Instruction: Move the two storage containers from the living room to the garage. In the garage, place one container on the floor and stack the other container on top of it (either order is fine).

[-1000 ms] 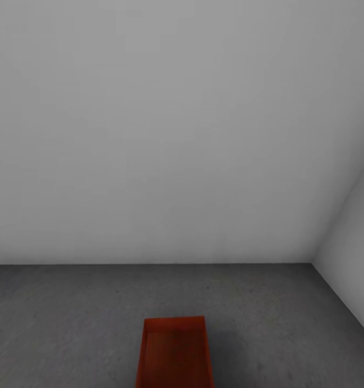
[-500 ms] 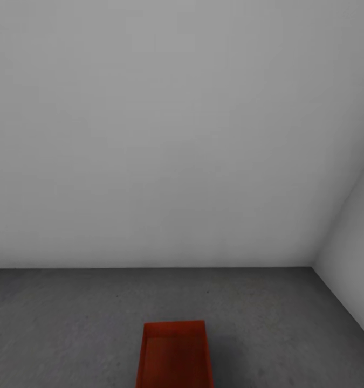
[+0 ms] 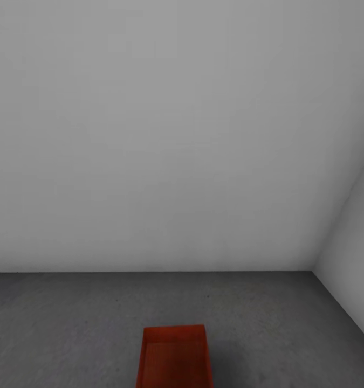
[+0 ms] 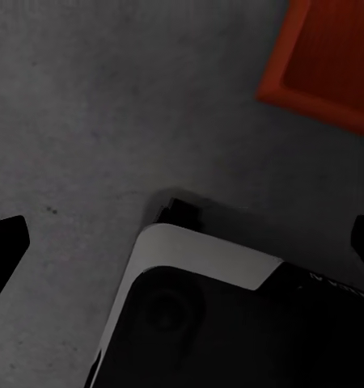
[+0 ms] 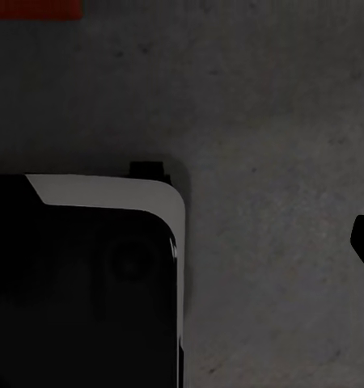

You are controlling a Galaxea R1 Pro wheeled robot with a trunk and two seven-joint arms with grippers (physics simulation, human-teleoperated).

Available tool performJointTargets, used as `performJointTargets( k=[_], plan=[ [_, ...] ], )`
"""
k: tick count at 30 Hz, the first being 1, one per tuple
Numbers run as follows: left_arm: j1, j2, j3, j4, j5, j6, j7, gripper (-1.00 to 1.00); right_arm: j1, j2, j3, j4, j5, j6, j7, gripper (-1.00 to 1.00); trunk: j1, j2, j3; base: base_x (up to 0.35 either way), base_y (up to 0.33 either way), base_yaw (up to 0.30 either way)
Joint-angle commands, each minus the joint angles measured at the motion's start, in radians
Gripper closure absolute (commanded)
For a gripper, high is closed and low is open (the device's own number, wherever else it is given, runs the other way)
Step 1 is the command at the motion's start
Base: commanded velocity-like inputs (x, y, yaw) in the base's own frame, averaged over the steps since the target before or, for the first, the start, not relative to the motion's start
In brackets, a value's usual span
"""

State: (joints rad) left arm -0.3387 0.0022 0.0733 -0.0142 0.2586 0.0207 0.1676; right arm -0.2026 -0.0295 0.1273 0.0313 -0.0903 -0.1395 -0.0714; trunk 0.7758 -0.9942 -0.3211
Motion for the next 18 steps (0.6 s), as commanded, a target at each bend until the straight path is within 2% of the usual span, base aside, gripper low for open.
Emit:
performJointTargets(
  k=[1, 4, 9, 13, 17, 18],
  plan=[
    [0.000, 0.000, 0.006, 0.002, 0.005, -0.009, 0.002, -1.00, -0.001, 0.000, 0.008, 0.003, -0.009, -0.005, -0.001, -1.00, 0.000, -0.001, 0.001, 0.000, 0.000, 0.000],
    [0.013, -0.002, 0.005, 0.009, 0.010, -0.026, 0.001, -1.00, -0.001, 0.000, 0.008, 0.004, -0.009, -0.003, -0.001, -1.00, 0.000, -0.001, 0.005, 0.000, 0.000, 0.000],
    [0.086, 0.000, 0.005, 0.012, 0.010, -0.037, -0.010, -1.00, -0.001, 0.000, 0.008, 0.003, -0.009, -0.003, -0.001, -1.00, 0.000, -0.001, 0.013, 0.000, 0.000, 0.000],
    [0.104, 0.011, 0.005, 0.013, 0.009, -0.037, -0.057, -1.00, -0.001, 0.000, 0.009, 0.003, -0.009, -0.005, -0.001, -1.00, 0.000, -0.001, 0.020, 0.000, 0.000, 0.000],
    [0.110, 0.029, 0.004, 0.013, 0.009, -0.034, -0.155, -1.00, -0.001, -0.001, 0.009, 0.003, -0.009, -0.007, 0.000, -1.00, 0.000, -0.001, 0.026, 0.000, 0.000, 0.000],
    [0.110, 0.030, 0.004, 0.013, 0.009, -0.033, -0.163, -1.00, -0.001, -0.001, 0.009, 0.003, -0.009, -0.007, 0.001, -1.00, 0.000, -0.001, 0.027, 0.000, 0.000, 0.000]
  ],
)
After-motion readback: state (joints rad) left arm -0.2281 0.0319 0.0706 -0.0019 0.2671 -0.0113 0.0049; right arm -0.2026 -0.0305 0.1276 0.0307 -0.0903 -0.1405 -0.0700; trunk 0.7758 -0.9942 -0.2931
